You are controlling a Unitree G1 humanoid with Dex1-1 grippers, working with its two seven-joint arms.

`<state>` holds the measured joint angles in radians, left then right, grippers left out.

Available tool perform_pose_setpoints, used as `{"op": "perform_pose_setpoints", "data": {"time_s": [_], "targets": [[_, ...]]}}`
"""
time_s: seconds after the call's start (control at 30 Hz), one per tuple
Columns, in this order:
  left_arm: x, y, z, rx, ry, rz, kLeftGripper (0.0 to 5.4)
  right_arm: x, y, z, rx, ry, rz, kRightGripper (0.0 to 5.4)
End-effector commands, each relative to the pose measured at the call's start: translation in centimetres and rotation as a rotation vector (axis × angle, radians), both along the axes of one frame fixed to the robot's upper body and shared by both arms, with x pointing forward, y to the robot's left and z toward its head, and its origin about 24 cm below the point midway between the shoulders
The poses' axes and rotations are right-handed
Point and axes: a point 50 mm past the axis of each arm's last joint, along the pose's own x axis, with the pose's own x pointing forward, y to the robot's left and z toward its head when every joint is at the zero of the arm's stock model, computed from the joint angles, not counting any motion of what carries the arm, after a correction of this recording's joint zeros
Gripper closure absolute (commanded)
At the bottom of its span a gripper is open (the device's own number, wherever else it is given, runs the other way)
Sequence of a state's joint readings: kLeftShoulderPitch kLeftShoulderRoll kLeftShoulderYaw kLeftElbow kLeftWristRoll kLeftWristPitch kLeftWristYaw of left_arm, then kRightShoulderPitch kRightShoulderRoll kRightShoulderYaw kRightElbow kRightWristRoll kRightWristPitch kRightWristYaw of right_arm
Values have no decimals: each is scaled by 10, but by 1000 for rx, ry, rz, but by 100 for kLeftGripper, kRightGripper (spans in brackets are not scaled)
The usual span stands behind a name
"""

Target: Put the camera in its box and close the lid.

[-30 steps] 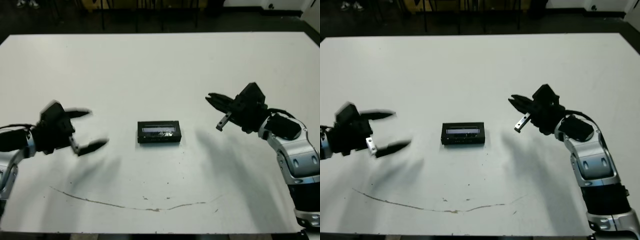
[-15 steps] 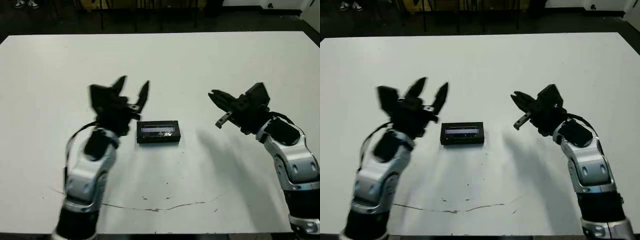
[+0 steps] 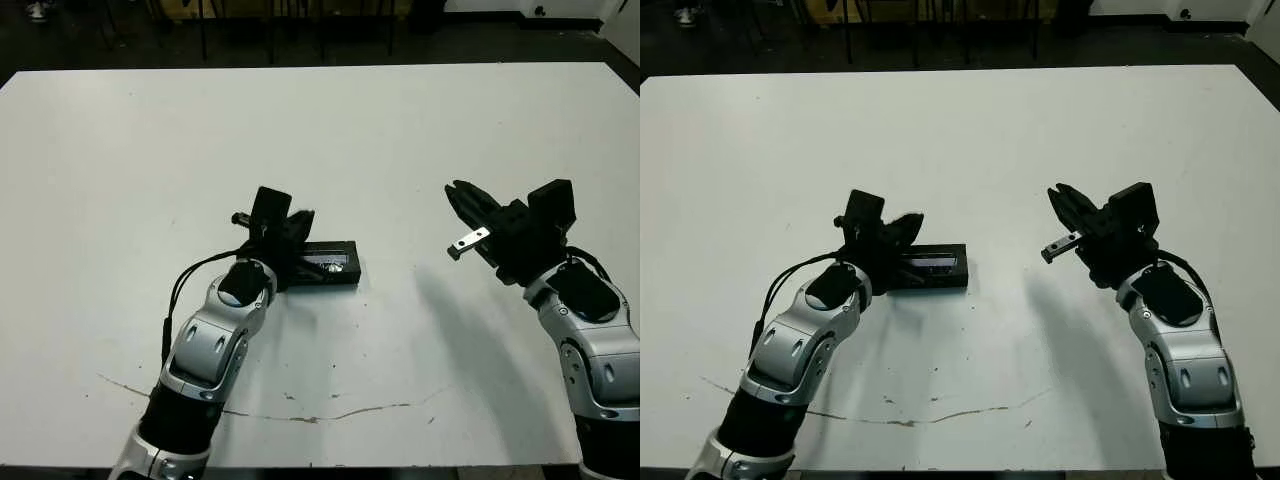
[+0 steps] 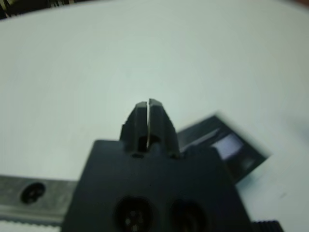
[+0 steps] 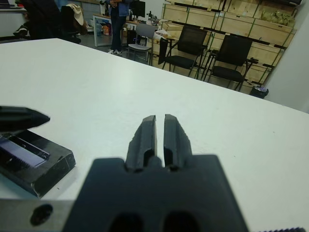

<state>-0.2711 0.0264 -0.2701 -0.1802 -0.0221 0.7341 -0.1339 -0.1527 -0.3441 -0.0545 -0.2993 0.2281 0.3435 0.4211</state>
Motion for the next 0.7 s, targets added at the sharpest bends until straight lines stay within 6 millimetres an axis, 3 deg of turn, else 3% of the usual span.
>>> {"op": "perform_pose_setpoints", "data": {"time_s": [0.03,0.47,0.7], "targets": [[-9,10,-27,77,123,19,538,-1,1,-4,6,27,-3,540],[-24,13,-71,104,228,43,538,0,1,-6,12,42,12,540],[-16,14,-64,74,177,59,538,0,2,-7,8,57,13,540]]}}
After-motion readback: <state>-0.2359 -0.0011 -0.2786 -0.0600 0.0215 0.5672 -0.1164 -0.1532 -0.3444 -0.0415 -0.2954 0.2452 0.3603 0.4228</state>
